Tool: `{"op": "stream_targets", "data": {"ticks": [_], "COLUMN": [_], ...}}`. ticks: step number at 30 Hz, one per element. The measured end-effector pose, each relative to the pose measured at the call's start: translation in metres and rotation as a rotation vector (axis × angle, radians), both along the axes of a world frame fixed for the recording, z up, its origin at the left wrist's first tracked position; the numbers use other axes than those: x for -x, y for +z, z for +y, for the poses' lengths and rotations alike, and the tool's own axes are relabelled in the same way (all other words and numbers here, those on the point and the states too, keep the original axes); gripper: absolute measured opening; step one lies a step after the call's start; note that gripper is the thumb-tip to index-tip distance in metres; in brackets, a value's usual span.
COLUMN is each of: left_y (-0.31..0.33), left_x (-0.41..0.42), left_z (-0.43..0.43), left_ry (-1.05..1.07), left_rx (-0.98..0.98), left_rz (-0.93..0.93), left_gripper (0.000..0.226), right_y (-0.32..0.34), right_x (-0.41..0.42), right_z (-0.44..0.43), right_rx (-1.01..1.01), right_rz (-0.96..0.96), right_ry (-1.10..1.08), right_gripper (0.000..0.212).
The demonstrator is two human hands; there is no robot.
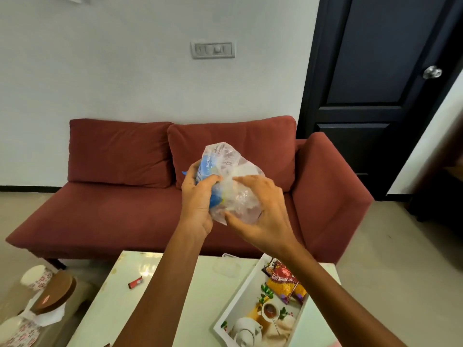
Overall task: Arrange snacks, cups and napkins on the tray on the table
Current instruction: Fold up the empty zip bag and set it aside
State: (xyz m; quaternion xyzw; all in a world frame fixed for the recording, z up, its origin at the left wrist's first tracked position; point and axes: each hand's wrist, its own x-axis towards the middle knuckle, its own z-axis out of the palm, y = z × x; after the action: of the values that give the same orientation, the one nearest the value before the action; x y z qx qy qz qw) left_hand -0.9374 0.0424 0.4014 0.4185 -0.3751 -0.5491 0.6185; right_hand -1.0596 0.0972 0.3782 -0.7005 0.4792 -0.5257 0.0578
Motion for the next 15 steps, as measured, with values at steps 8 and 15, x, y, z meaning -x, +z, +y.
{"op": "stream_targets", "data": {"ticks": [8,15], "left_y": [-0.029,-0.054], "left_x": [0.02,0.067], "left_z": [0.027,0.051], "left_ry": [-0.22,-0.342], "left_rx": [-0.031,-0.125], "left_rz": [-0.13,-0.357], "left_gripper": [0.035,0.029], "right_y": [-0.017,-0.039], "right_x": [0.029,0.055], "right_z": [0.017,0.045], "right_rx": [-0.209,-0.302], "right_rz": [0.22,0.207], "right_ry": [0.122,0.096], "right_gripper": [0.109,0.089]}}
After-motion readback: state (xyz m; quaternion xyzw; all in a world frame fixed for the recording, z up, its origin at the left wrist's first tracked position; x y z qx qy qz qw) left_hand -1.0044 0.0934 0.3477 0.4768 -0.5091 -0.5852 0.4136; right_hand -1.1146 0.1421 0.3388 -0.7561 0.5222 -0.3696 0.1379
